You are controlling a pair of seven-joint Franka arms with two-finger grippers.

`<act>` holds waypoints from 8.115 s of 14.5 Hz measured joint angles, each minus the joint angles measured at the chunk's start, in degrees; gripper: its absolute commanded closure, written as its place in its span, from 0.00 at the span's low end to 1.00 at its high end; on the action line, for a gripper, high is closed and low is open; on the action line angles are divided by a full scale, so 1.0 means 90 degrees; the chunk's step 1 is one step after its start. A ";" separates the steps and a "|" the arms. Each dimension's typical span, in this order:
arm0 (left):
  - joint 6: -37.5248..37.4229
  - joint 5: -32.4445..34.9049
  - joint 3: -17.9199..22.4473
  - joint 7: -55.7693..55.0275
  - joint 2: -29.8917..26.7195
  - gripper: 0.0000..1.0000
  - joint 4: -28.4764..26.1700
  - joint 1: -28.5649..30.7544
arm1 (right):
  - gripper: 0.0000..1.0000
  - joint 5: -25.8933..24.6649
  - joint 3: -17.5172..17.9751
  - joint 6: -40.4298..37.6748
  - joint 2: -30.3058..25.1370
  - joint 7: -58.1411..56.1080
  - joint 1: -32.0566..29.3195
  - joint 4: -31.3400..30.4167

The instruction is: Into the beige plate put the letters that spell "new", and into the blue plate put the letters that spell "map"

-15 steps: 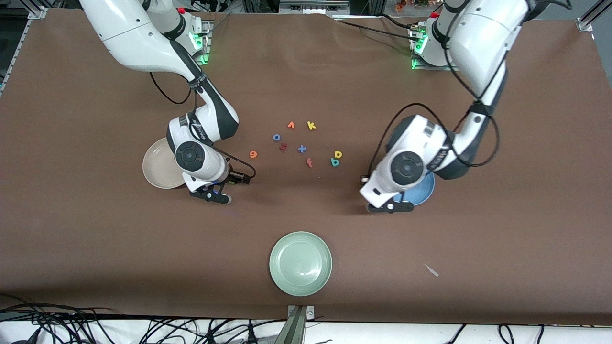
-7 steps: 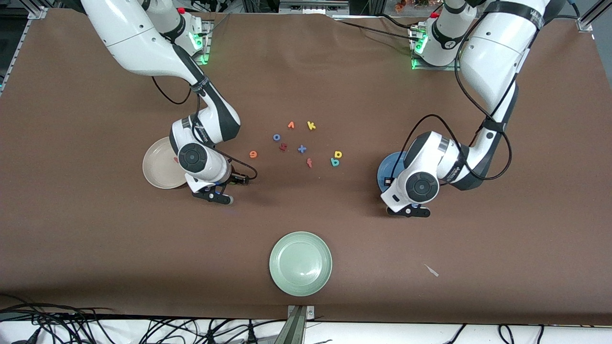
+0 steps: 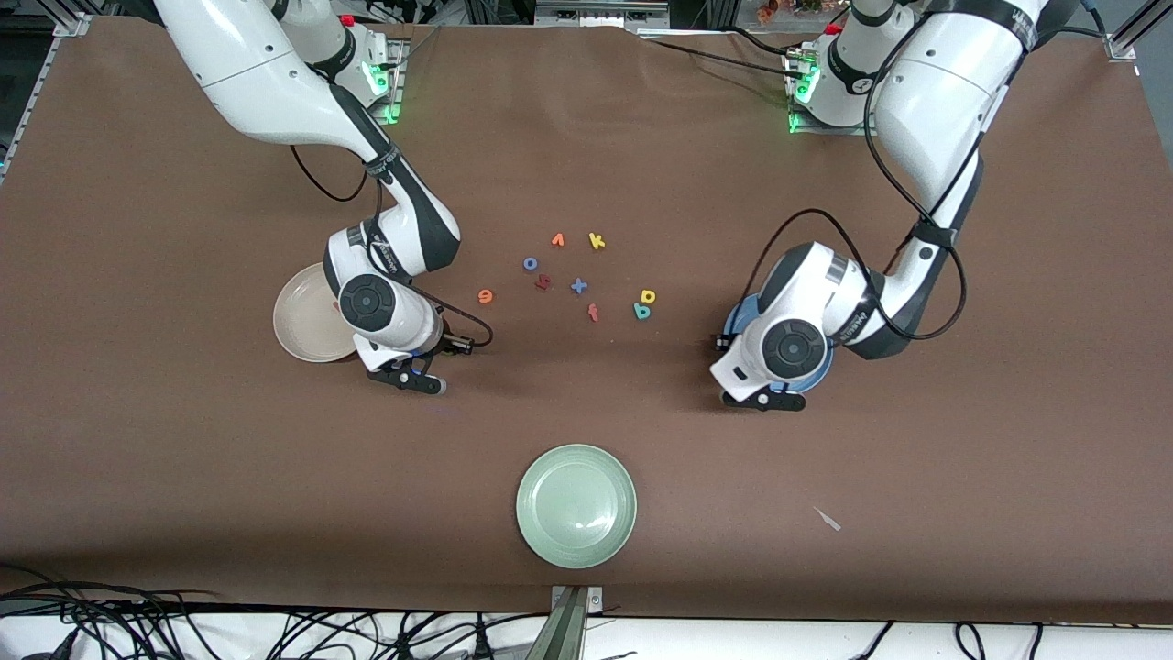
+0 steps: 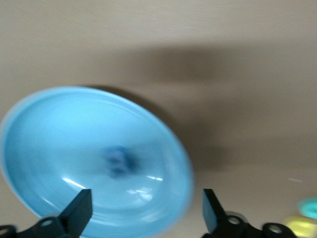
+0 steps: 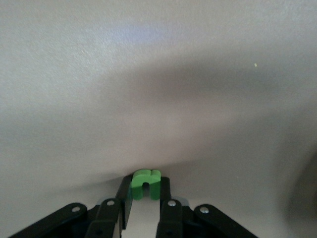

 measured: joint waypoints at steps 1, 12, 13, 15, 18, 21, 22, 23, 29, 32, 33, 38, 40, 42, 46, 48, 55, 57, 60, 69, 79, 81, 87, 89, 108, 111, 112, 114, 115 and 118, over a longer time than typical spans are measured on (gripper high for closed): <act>0.0016 -0.0026 -0.0196 -0.0332 -0.0034 0.00 0.0000 -0.0042 | 0.98 0.0000 -0.0005 -0.0109 -0.0014 -0.0002 -0.0003 0.0072; 0.2061 -0.0075 -0.0349 -0.2495 0.0280 0.10 -0.0794 -0.1166 | 0.98 -0.0005 -0.0954 -0.1151 -0.1660 -0.2280 -0.0091 -0.1140; 0.2065 -0.0075 -0.0347 -0.2474 0.0278 0.11 -0.0794 -0.1137 | 0.98 -0.0006 -0.1079 -0.0686 -0.1827 -0.2602 -0.0088 -0.1610; 0.2069 -0.0075 -0.0345 -0.2380 0.0281 0.14 -0.0795 -0.1119 | 0.62 -0.0006 -0.1343 0.0033 -0.1999 -0.3152 -0.0094 -0.2291; 0.2069 -0.0045 -0.0346 -0.2339 0.0334 0.17 -0.0810 -0.1143 | 0.00 -0.0004 -0.1532 0.0348 -0.2008 -0.3442 -0.0099 -0.2565; 0.2069 0.0044 -0.0345 -0.2309 0.0416 0.56 -0.0817 -0.1148 | 0.00 0.0007 -0.1454 0.0034 -0.2058 -0.3337 -0.0075 -0.2386; 0.2070 0.0138 -0.0345 -0.2309 0.0426 0.67 -0.0817 -0.1148 | 0.00 0.0017 -0.1335 -0.0196 -0.2082 -0.3170 -0.0070 -0.2248; 0.2082 0.0175 -0.0349 -0.2307 0.0425 0.73 -0.0813 -0.1148 | 0.00 0.0031 -0.1142 -0.0344 -0.2100 -0.2903 -0.0065 -0.2120; 0.2105 0.0176 -0.0380 -0.2288 0.0412 0.99 -0.0780 -0.1152 | 0.00 0.0041 0.0091 -0.0014 -0.1923 -0.1189 0.0094 -0.1977; 0.2051 0.0186 -0.0362 -0.2285 0.0383 0.99 -0.0759 -0.1129 | 0.00 0.0041 0.0348 0.0420 -0.1648 -0.1000 0.0128 -0.1979; 0.1901 0.0192 -0.0342 -0.2236 0.0335 0.99 -0.0699 -0.1100 | 0.00 0.0041 0.0367 0.0568 -0.1558 -0.0957 0.0174 -0.1979; 0.0171 0.0196 -0.0285 -0.0893 -0.0184 0.98 -0.0061 -0.0518 | 0.00 0.0041 0.0372 0.0956 -0.1185 -0.0777 0.0414 -0.1975; -0.0174 0.0253 -0.0251 -0.0238 -0.0309 0.98 -0.0059 -0.0122 | 0.01 0.0040 0.0373 0.0985 -0.1114 -0.0775 0.0449 -0.1965; -0.0234 0.0707 -0.0183 0.0171 -0.0285 0.99 -0.0145 0.0199 | 0.06 0.0040 0.0372 0.1035 -0.1045 -0.0775 0.0463 -0.1923; -0.0196 0.1431 -0.0156 0.0361 -0.0077 0.78 -0.0482 0.0516 | 0.20 0.0040 0.0373 0.1098 -0.0916 -0.0775 0.0526 -0.1860; -0.0105 0.1446 -0.0155 0.0383 -0.0015 0.11 -0.0611 0.0579 | 0.31 0.0040 0.0373 0.1144 -0.0880 -0.0774 0.0558 -0.1859; -0.0172 0.1119 -0.0539 0.0201 -0.0096 0.00 -0.0580 0.0608 | 0.68 0.0040 0.0367 0.1183 -0.0858 -0.0772 0.0581 -0.1834; -0.0214 0.0753 -0.0910 -0.0267 -0.0217 0.00 -0.0572 0.0590 | 0.80 0.0039 0.0358 0.1183 -0.0860 -0.0772 0.0580 -0.1827; -0.0121 0.0358 -0.1397 -0.1140 -0.0260 0.00 -0.0583 0.0487 | 0.85 0.0040 0.0357 0.1078 -0.0898 -0.0777 0.0577 -0.1699; 0.1062 0.0219 -0.1466 -0.1731 0.0412 0.27 -0.0774 -0.0069 | 0.84 0.0039 -0.1071 -0.2121 -0.1452 -0.2716 0.0460 -0.0485; 0.1270 0.0231 -0.1395 -0.1719 0.0688 0.46 -0.0774 -0.0150 | 0.00 0.0036 -0.1582 -0.2486 -0.0989 -0.2949 -0.0068 -0.0439; 0.1318 0.0231 -0.1369 -0.1719 0.0733 0.68 -0.0774 -0.0206 | 0.00 0.0081 -0.1541 -0.3038 -0.1015 -0.2949 -0.0030 0.0058; 0.1299 0.0270 -0.1307 -0.1719 0.0697 1.00 -0.0745 -0.0260 | 0.00 0.0266 -0.1507 -0.4918 -0.1306 -0.2975 0.0039 0.1624; 0.0968 0.0362 -0.1270 -0.1701 0.0635 1.00 -0.0619 -0.0202 | 0.00 0.0266 -0.1510 -0.5094 -0.1553 -0.3007 0.0038 0.1698; -0.0677 0.0997 -0.1056 0.0384 0.0000 0.00 -0.0165 0.1155 | 0.00 0.0092 -0.0826 -0.5045 -0.4406 -0.3522 -0.1352 0.0560; -0.0686 0.0997 -0.1082 0.0384 -0.0673 0.00 0.0030 0.1215 | 0.00 0.0087 -0.0788 -0.5044 -0.4412 -0.3544 -0.1563 0.0545; -0.0697 0.0997 -0.1083 0.0384 -0.0988 0.00 0.0114 0.1226 | 0.00 0.0087 -0.0782 -0.5037 -0.4415 -0.3551 -0.1598 0.0545; -0.0785 0.0949 -0.1079 0.0383 -0.1670 0.00 0.0313 0.1315 | 0.00 0.0087 -0.0770 -0.5011 -0.4426 -0.3555 -0.1629 0.0546; -0.0849 0.0800 -0.1075 0.0379 -0.1951 0.00 0.0412 0.1419 | 0.00 0.0087 -0.0764 -0.4983 -0.4430 -0.3555 -0.1636 0.0545; -0.1076 0.0261 -0.1040 0.0405 -0.2550 0.00 0.0733 0.1941 | 0.00 0.0087 -0.0754 -0.4818 -0.4433 -0.3555 -0.1655 0.0545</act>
